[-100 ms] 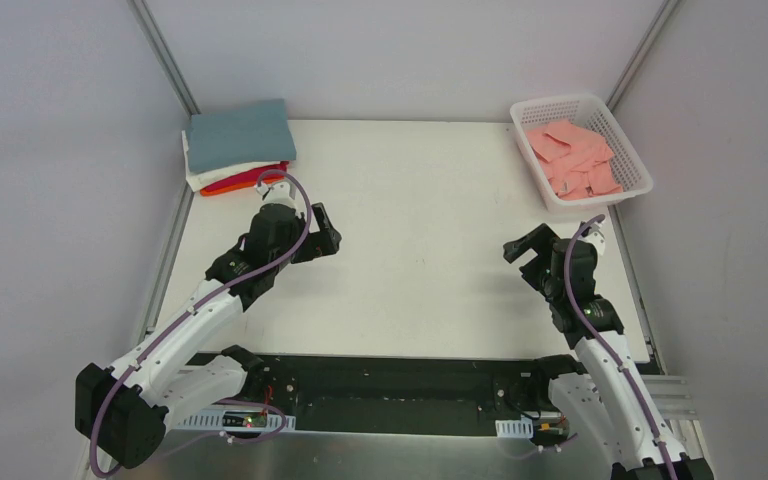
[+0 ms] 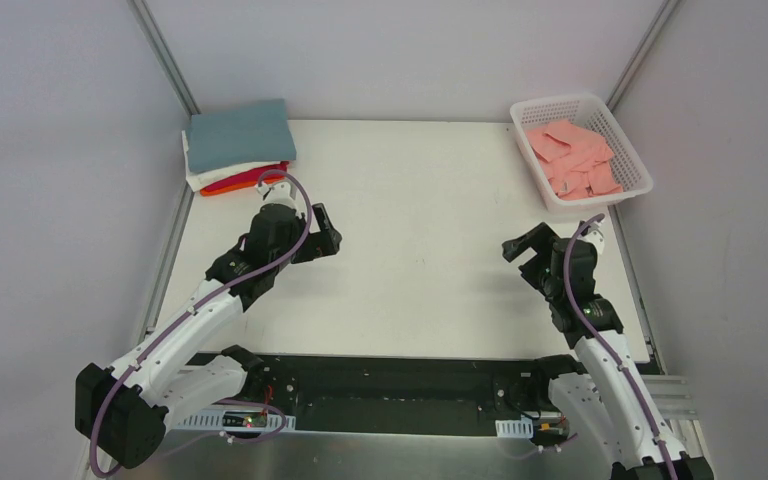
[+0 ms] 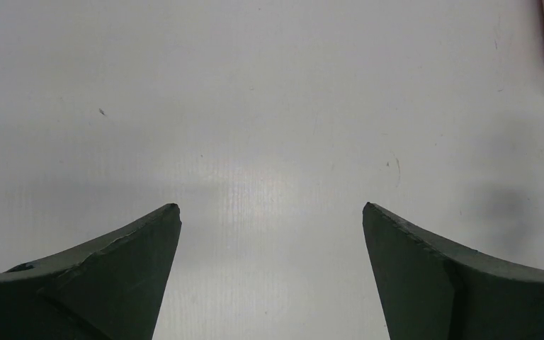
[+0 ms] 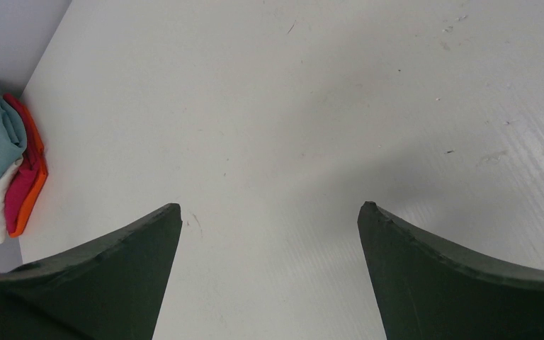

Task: Fold and stack the t-shirts
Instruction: Grab crumpled tshirt from bin with the right arm

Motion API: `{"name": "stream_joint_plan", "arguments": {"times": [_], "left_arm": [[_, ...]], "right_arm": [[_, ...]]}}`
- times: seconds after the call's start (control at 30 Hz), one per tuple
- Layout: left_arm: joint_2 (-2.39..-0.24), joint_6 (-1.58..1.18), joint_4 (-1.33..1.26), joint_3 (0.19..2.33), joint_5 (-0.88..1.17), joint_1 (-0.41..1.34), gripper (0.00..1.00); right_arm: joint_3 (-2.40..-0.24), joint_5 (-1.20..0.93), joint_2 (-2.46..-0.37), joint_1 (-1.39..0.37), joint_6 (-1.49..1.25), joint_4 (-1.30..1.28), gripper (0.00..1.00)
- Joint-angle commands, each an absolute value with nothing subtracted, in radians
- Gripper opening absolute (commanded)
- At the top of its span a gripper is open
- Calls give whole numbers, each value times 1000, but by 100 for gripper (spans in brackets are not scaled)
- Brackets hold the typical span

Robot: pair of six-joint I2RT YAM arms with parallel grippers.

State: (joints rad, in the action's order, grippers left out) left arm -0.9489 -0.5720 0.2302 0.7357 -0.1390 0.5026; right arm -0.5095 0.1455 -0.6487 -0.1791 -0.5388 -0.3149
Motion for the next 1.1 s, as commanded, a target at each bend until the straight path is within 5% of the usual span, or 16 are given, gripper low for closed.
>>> {"name": "stream_joint_plan", "arguments": {"times": [0.0, 0.33, 1.07], "left_arm": [[-931, -553, 209, 718, -155, 499, 100], [-941, -540, 148, 701, -177, 499, 100], [-1067, -506, 53, 731, -213, 497, 100]], "right_arm": [[-526, 118, -665, -174, -545, -228, 99], [-808, 232, -916, -167, -469, -248, 99], [-2068, 309, -2189, 209, -409, -637, 99]]}}
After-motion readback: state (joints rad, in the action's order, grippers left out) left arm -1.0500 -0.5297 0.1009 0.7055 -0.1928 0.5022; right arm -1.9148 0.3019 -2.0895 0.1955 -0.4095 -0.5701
